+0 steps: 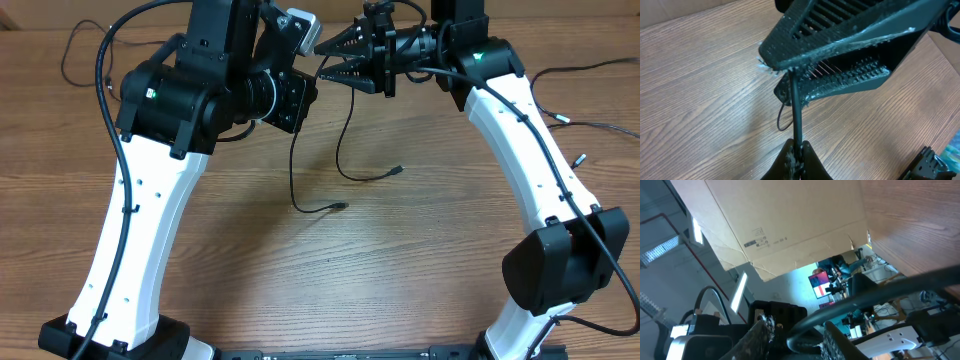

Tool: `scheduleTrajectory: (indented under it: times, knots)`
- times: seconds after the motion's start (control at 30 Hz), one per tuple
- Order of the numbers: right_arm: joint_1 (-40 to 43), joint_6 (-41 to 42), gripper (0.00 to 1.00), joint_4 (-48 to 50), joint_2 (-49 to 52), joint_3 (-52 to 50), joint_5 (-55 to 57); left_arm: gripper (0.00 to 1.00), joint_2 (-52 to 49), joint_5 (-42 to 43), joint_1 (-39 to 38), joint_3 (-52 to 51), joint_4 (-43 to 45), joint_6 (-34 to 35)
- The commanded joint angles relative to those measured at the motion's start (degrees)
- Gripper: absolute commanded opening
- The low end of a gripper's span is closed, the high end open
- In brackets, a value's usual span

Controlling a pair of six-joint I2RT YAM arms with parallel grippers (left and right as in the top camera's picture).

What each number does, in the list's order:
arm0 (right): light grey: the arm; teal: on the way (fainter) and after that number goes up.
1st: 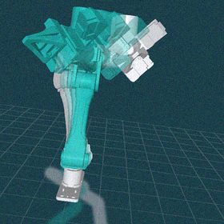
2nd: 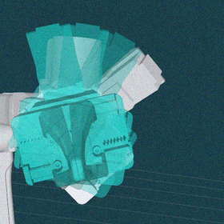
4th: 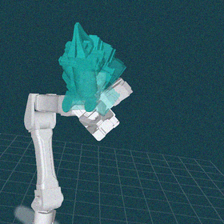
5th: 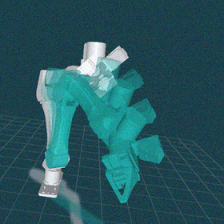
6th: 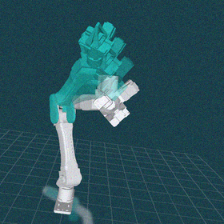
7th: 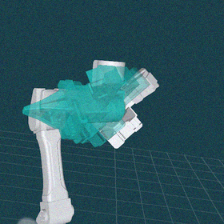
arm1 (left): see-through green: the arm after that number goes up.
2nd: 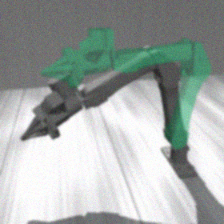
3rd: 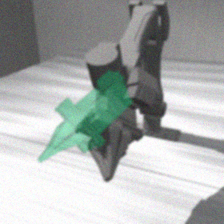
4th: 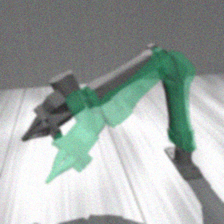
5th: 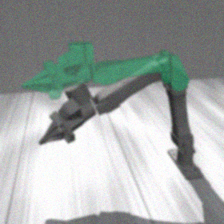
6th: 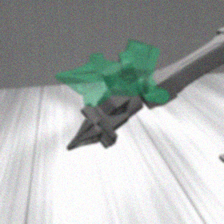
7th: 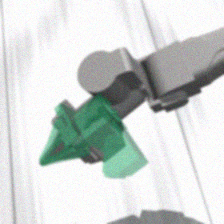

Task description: Untangle cables

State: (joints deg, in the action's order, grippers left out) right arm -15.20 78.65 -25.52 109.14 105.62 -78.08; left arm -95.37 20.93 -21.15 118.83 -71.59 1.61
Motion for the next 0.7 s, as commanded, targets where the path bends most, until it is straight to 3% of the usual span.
scheduleTrajectory:
  times: [0.0,0.3,0.4,0.47,0.67]
  knots:
    - [-0.20,1.05,0.33,0.22,-0.48,0.63,1.14,0.04,-0.15,1.84,-0.31,0.17,0.00,1.03]
    - [-0.22,1.05,0.23,1.05,-0.50,0.63,2.62,0.04,-0.15,2.75,-0.31,0.17,-1.16,2.05]
    - [-0.22,1.03,0.16,1.05,-0.50,0.63,2.62,0.04,-0.15,2.64,-0.31,0.17,-1.25,2.05]
    - [-0.22,1.05,0.05,1.05,-0.50,0.63,2.60,0.04,-0.15,2.67,-0.31,0.17,-1.27,2.05]
    - [-0.22,-1.40,0.04,1.05,-0.50,0.63,2.67,0.07,-0.15,2.64,-0.31,0.17,-1.66,2.08]
